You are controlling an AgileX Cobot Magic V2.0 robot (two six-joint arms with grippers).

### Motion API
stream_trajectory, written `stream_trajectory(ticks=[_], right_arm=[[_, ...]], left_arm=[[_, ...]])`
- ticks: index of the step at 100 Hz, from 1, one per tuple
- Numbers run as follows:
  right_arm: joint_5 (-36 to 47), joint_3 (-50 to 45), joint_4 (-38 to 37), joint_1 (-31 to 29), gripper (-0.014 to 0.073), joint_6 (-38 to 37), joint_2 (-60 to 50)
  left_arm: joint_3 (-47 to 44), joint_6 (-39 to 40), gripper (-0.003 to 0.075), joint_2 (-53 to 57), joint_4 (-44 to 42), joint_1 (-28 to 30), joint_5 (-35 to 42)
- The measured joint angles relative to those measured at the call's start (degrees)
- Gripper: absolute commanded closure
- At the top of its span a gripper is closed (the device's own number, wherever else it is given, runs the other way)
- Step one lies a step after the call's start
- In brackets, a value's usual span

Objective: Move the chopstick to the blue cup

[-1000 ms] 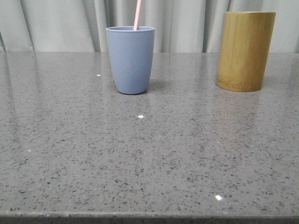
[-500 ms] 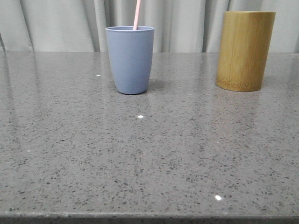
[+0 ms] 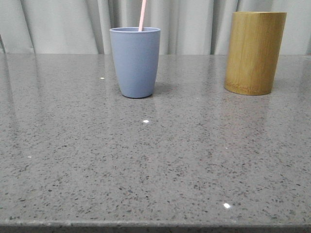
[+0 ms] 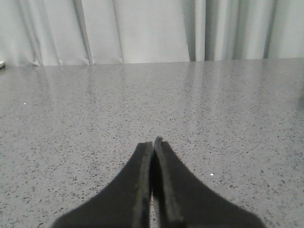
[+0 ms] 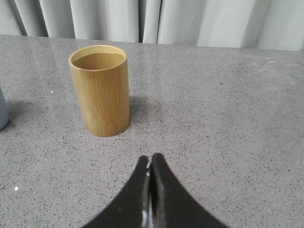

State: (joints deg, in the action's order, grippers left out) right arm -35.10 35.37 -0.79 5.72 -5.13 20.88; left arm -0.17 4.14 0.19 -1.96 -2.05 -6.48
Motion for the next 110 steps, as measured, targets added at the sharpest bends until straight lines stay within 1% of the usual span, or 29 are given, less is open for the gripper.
stream_trajectory(ticks=[41, 50, 77, 97, 110], right_arm=[[0.0, -0.13, -0.52, 0.0, 0.0662, 0.0, 0.0], [1.98, -1.59, -0.96, 0.0, 0.0662, 0.0, -0.46], [14.69, -16.4, -1.32, 0.0, 0.0662, 0.0, -10.33], [19.16, -26.51, -1.32, 0.0, 0.0662, 0.0, -18.23], [22.43, -31.59, -1.2, 0.0, 0.0662, 0.0, -21.14]], left_arm=[[0.0, 0.0, 0.0739, 0.0, 0.0, 0.0, 0.0], [0.0, 0.0, 0.0739, 0.0, 0.0, 0.0, 0.0], [0.0, 0.0, 0.0739, 0.0, 0.0, 0.0, 0.0], [0.0, 0.0, 0.0739, 0.0, 0.0, 0.0, 0.0], [0.0, 0.0, 0.0739, 0.0, 0.0, 0.0, 0.0]])
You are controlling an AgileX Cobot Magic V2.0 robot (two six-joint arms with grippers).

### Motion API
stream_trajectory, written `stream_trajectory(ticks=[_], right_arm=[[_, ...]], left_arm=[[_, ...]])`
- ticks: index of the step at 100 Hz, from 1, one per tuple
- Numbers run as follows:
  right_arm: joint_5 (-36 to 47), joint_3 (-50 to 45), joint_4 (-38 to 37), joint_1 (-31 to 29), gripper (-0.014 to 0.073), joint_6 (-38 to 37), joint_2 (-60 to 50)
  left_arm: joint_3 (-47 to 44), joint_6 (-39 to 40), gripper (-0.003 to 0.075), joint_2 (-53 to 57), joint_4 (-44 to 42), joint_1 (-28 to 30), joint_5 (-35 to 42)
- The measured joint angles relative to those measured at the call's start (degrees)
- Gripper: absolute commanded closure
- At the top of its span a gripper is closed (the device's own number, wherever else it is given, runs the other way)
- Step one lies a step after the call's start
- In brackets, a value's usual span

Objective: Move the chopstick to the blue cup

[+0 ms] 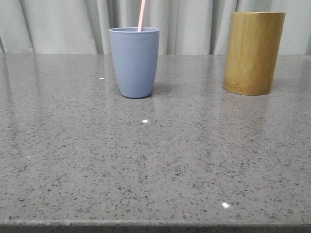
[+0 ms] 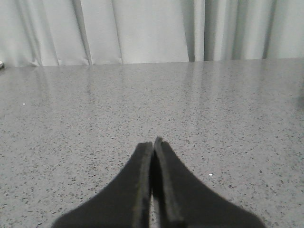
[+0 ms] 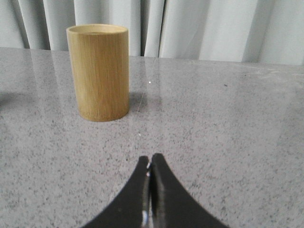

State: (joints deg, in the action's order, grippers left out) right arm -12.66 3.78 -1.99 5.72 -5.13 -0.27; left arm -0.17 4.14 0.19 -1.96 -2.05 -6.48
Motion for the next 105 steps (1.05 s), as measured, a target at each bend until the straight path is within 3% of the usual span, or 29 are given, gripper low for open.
stream_trajectory(ticks=[22, 105], right_arm=[[3.05, -5.19, 1.6, 0.0, 0.0662, 0.0, -0.26], [7.08, -5.4, 1.99, 0.0, 0.0662, 0.0, -0.26]], left_arm=[[0.0, 0.0, 0.0739, 0.0, 0.0, 0.0, 0.0], [0.0, 0.0, 0.0739, 0.0, 0.0, 0.0, 0.0]])
